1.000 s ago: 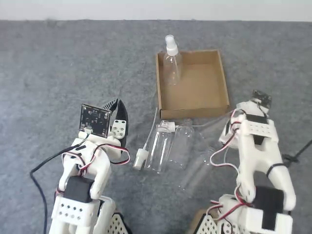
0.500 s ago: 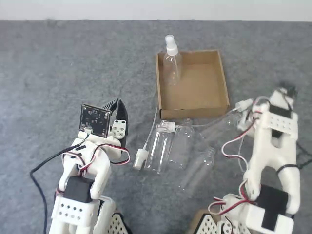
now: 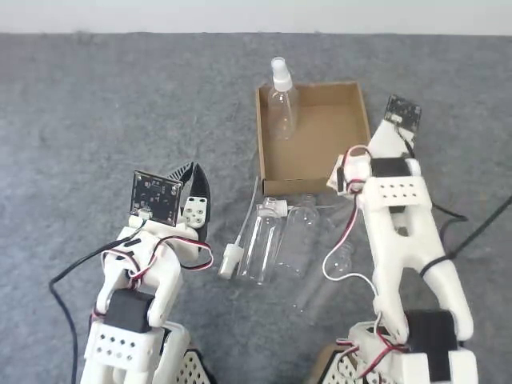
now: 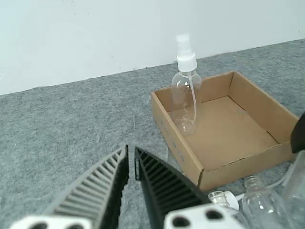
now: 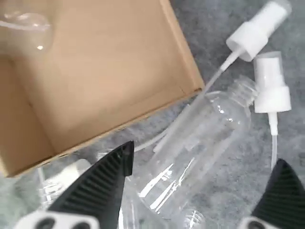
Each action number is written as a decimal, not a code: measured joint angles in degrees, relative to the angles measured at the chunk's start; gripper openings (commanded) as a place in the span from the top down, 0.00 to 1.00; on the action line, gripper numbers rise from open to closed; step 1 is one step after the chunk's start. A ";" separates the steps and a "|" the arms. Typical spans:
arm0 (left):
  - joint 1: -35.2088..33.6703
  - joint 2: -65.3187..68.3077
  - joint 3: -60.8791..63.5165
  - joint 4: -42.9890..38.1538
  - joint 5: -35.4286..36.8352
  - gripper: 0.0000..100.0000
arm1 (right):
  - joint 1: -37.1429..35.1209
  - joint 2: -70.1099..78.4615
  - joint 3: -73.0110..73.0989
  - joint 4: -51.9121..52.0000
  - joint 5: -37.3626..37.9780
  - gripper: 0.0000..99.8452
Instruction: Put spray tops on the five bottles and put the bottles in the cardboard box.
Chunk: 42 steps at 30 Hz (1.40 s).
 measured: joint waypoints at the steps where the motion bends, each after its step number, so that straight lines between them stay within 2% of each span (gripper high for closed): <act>1: 0.00 0.00 0.00 0.00 0.00 0.98 | 0.09 0.00 1.32 -1.23 0.00 0.61; 10: 0.00 0.00 0.00 0.00 0.00 0.98 | 2.46 0.35 5.98 -3.87 -0.18 0.61; 15: 0.00 0.00 0.00 0.00 0.00 0.98 | 5.27 7.47 5.10 -4.22 0.18 0.61; 20: 0.00 0.00 0.00 0.00 0.00 0.98 | 9.05 9.85 4.04 -1.76 1.49 0.73; 22: 0.00 0.00 0.00 0.00 0.00 0.98 | 10.90 9.85 4.04 -1.23 4.13 0.76; 31: 0.00 0.00 0.00 0.00 0.00 0.98 | 21.98 9.85 4.04 -0.62 20.92 0.76; 39: 0.00 0.00 0.00 0.00 0.00 0.98 | 28.22 9.85 3.96 -0.62 39.56 0.76; 42: 0.00 0.00 0.00 0.00 0.00 0.98 | 29.19 9.85 2.02 -0.62 43.43 0.77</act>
